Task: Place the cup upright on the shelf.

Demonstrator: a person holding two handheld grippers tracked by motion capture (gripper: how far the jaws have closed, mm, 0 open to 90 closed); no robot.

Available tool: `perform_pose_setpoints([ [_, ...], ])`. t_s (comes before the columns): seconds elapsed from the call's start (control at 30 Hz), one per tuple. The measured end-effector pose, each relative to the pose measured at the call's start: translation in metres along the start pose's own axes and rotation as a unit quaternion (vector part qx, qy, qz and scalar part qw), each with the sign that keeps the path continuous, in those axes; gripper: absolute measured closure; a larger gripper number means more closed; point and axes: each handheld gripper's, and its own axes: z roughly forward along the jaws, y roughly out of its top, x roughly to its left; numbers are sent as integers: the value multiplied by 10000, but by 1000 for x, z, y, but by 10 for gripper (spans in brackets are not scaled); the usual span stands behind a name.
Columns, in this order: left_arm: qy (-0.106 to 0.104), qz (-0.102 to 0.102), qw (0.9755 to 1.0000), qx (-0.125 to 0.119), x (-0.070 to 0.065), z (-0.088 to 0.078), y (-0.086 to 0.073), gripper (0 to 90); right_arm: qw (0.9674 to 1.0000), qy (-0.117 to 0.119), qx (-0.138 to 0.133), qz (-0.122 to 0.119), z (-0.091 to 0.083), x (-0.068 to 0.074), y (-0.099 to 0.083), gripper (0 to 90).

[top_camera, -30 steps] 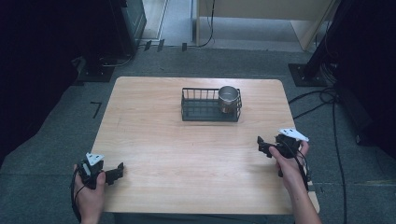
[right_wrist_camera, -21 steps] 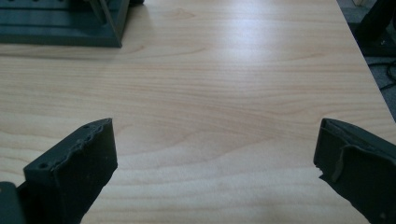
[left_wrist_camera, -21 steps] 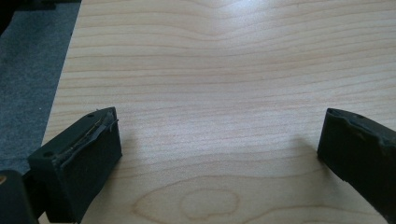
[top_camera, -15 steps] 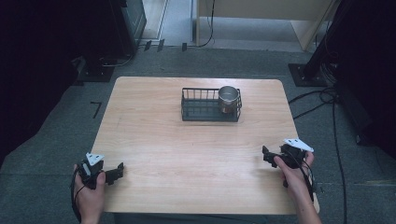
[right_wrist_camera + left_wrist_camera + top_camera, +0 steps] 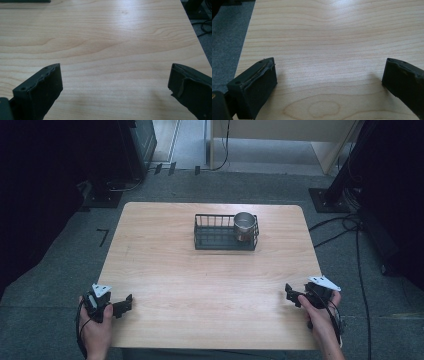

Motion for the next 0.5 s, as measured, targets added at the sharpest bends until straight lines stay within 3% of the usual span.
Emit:
perform_pose_setpoints([
  [0.5,0,-1,10000,-1,0,0,0,0,9997,-124,194,65,-14,-13,-21,0],
])
